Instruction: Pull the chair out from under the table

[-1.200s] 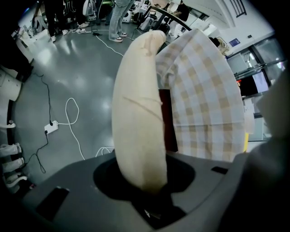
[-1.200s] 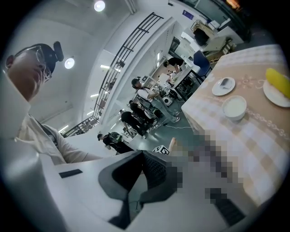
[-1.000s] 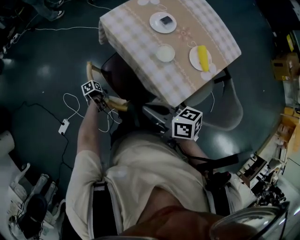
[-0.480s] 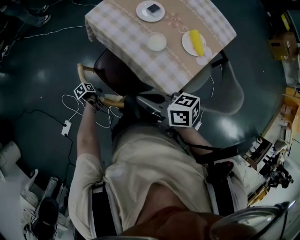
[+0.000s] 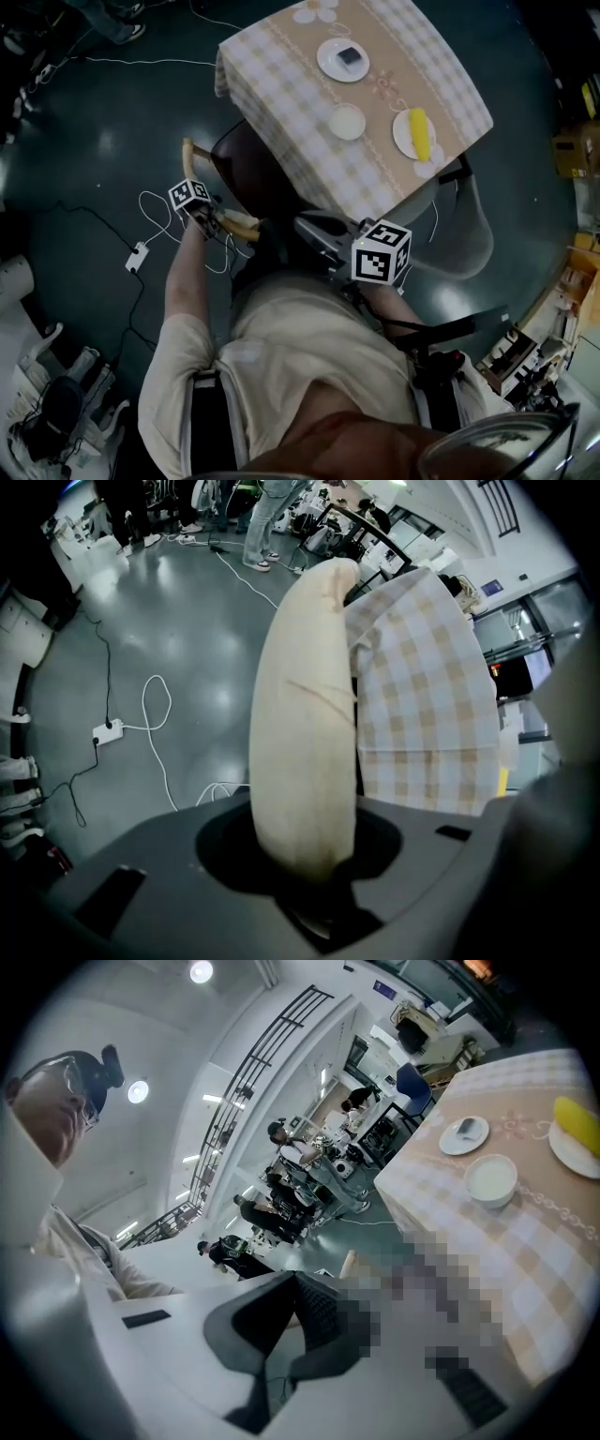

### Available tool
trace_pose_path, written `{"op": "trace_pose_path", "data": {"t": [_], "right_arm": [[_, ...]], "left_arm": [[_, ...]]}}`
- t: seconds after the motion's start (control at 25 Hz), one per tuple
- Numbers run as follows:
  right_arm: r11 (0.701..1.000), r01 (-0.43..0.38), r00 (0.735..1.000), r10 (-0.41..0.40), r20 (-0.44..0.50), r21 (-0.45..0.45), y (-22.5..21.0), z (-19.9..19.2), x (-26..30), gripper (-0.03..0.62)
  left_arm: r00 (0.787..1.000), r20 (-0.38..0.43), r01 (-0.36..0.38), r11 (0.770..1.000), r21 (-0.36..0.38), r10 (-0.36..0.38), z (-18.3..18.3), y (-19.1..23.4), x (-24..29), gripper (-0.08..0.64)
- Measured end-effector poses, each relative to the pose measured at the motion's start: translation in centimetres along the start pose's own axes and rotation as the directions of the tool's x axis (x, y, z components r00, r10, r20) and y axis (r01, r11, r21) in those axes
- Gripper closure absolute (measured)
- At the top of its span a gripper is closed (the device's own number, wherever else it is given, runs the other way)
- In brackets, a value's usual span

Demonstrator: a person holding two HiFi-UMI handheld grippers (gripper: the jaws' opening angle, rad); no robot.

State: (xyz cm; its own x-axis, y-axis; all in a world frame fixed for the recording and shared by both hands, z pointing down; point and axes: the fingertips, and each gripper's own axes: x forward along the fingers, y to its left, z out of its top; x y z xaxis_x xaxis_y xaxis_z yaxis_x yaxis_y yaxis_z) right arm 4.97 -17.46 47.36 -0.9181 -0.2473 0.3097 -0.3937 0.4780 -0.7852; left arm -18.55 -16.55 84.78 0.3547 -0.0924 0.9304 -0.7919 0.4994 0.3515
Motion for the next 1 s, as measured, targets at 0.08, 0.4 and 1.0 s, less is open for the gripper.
{"op": "trace_pose_path", "data": {"t": [0.08,0.4,1.0], "right_arm": [[1.000,-0.001,1.000,0.001,-0.007,-0.005,0.0,0.0,0.4,0.584],[1.000,-0.010,1.000,0.009,-0.030,-0.019,0.5,0.3,1.5,0.584],[0.999,-0.018,0.999,0.017,-0.030,-0.027,1.5,0.6,2.9,0.584]], "left_arm": [[1.000,0.000,-0.002,1.000,-0.002,0.002,0.1,0.4,-0.1,0.431],[1.000,-0.009,0.003,1.000,0.003,-0.003,0.0,1.0,-0.2,0.431],[1.000,0.000,0.001,1.000,-0.011,-0.001,0.2,2.5,-1.3,0.437]]}}
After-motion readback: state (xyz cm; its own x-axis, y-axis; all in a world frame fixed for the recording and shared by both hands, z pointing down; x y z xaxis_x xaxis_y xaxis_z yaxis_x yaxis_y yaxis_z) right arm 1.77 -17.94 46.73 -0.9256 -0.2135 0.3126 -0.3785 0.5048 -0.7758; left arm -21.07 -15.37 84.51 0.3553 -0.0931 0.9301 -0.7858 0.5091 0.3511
